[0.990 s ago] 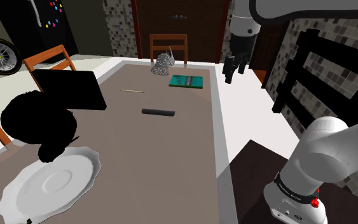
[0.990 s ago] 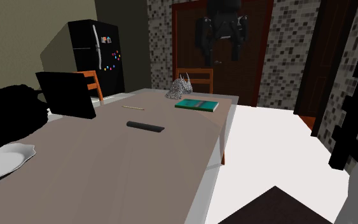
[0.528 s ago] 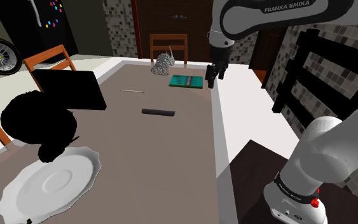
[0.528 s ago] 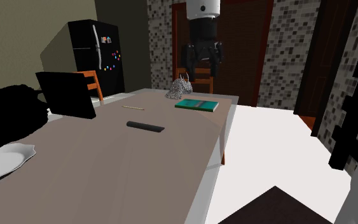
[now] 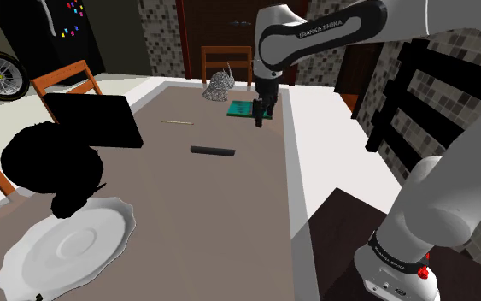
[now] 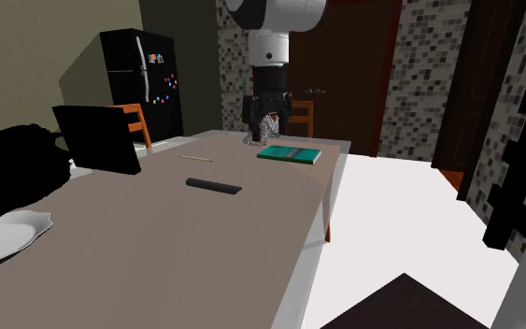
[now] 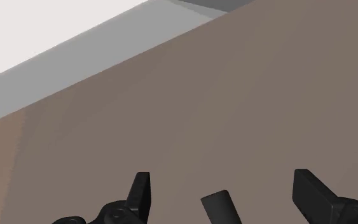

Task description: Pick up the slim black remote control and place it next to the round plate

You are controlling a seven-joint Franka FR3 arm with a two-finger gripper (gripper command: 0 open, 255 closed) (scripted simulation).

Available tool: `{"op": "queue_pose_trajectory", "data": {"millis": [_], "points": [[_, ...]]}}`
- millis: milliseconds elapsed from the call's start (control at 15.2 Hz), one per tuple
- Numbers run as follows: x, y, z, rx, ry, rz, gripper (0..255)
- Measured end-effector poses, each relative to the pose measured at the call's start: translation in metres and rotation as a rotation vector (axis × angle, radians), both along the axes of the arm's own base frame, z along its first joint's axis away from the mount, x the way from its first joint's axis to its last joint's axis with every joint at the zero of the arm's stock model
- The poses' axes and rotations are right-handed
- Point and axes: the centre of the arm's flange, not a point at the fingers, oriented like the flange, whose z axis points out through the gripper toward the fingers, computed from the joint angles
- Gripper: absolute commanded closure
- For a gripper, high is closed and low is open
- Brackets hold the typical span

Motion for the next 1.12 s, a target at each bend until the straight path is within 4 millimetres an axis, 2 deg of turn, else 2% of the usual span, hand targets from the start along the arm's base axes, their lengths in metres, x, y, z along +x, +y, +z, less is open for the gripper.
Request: {"op": "queue_pose_trajectory", "data": {"millis": [264,396,1122], "points": [[0.045,0.005,-0.029,0.024,0.012,0.069,0],[0.062,0.007,-0.043,0.036,0.018,0.103,0],[0.175,0.058,-0.127,0.102,0.053,0.293,0]]}}
